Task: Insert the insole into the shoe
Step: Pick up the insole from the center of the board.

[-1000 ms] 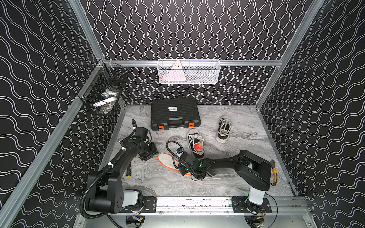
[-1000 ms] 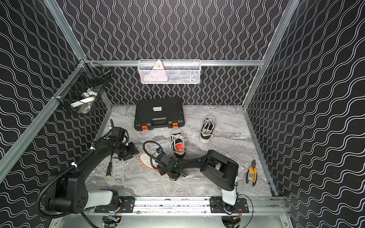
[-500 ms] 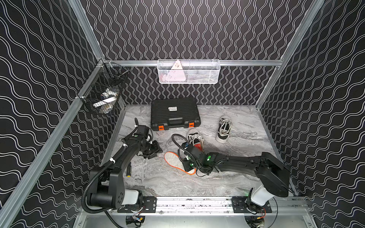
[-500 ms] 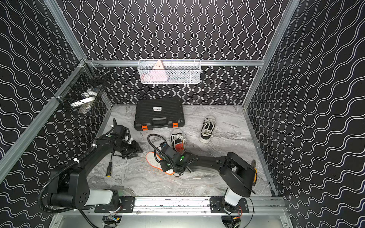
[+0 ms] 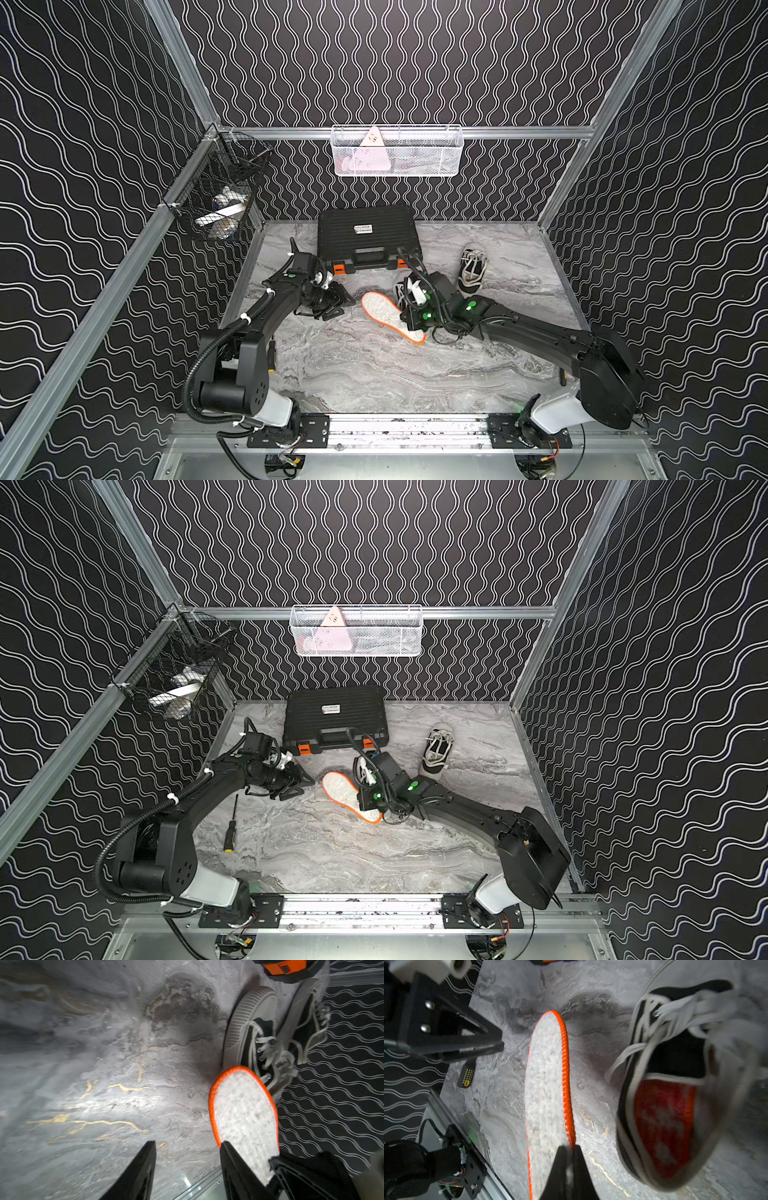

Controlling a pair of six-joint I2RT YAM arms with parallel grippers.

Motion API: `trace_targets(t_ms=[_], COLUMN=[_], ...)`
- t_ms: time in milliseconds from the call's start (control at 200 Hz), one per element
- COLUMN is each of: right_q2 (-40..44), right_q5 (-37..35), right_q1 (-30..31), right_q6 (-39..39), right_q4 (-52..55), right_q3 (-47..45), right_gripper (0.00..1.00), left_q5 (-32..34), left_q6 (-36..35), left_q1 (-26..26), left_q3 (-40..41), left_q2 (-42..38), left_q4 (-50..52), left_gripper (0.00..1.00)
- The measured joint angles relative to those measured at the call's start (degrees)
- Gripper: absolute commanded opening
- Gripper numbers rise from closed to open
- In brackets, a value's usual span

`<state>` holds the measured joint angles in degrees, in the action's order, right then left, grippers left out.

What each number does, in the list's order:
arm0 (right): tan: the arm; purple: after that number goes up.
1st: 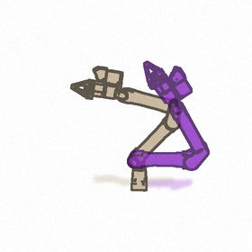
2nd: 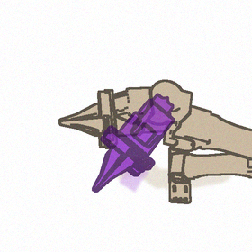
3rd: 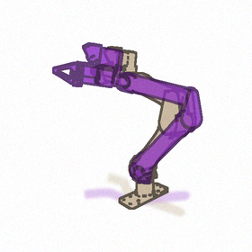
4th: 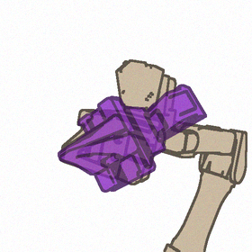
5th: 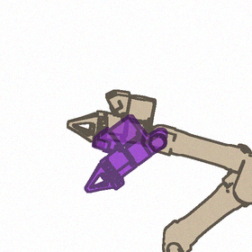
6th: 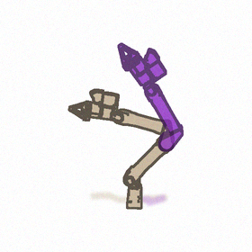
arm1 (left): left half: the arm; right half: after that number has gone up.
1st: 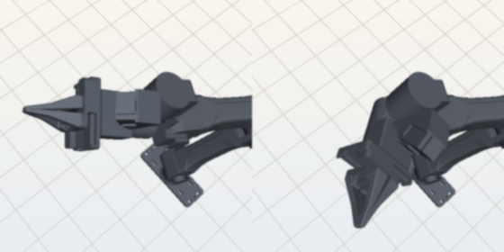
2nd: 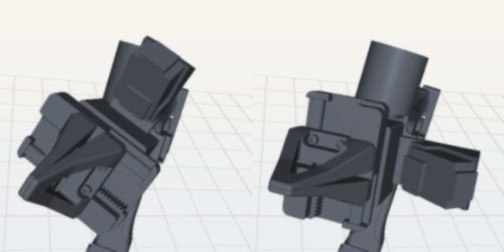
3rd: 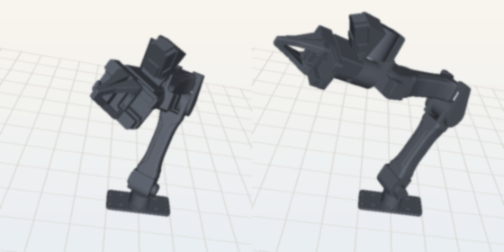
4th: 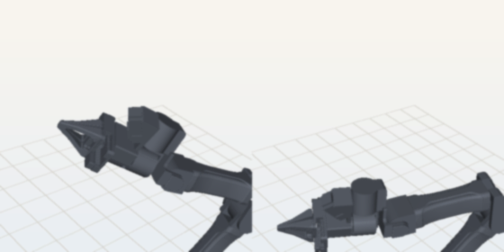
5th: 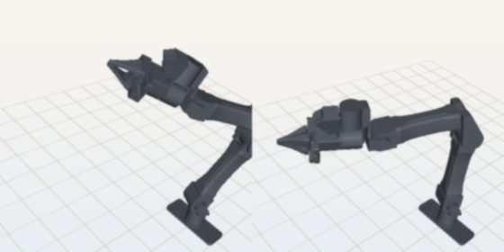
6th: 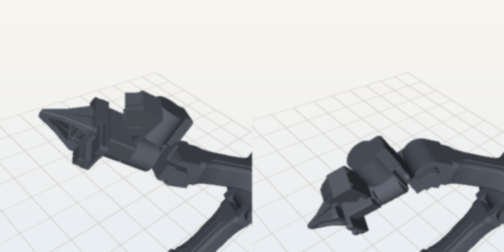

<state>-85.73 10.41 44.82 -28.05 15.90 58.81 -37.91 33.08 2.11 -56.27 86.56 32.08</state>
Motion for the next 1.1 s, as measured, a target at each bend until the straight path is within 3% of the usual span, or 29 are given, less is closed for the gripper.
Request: trace_targets(t_ms=[385, 725, 1101], right_q2=[1.84, 0.98, -0.90], right_q5=[18.91, 26.62, 28.87], right_q1=[-9.22, -10.36, -10.82], right_q6=[3.91, 3.19, 2.05], right_q4=[9.51, 9.33, 5.03], right_q3=[5.11, 5.20, 4.52], right_gripper=[0.00, 0.00, 0.00], left_q5=[-17.73, -15.67, -16.04], left_q6=[1.86, -9.05, -10.43], left_q1=[0.31, 0.94, 1.57], left_q3=[-0.42, -3.89, -1.38], left_q2=[0.85, 3.17, 1.57], left_q4=[-14.67, -4.33, -3.04], left_gripper=[0.66, 0.66, 0.62])
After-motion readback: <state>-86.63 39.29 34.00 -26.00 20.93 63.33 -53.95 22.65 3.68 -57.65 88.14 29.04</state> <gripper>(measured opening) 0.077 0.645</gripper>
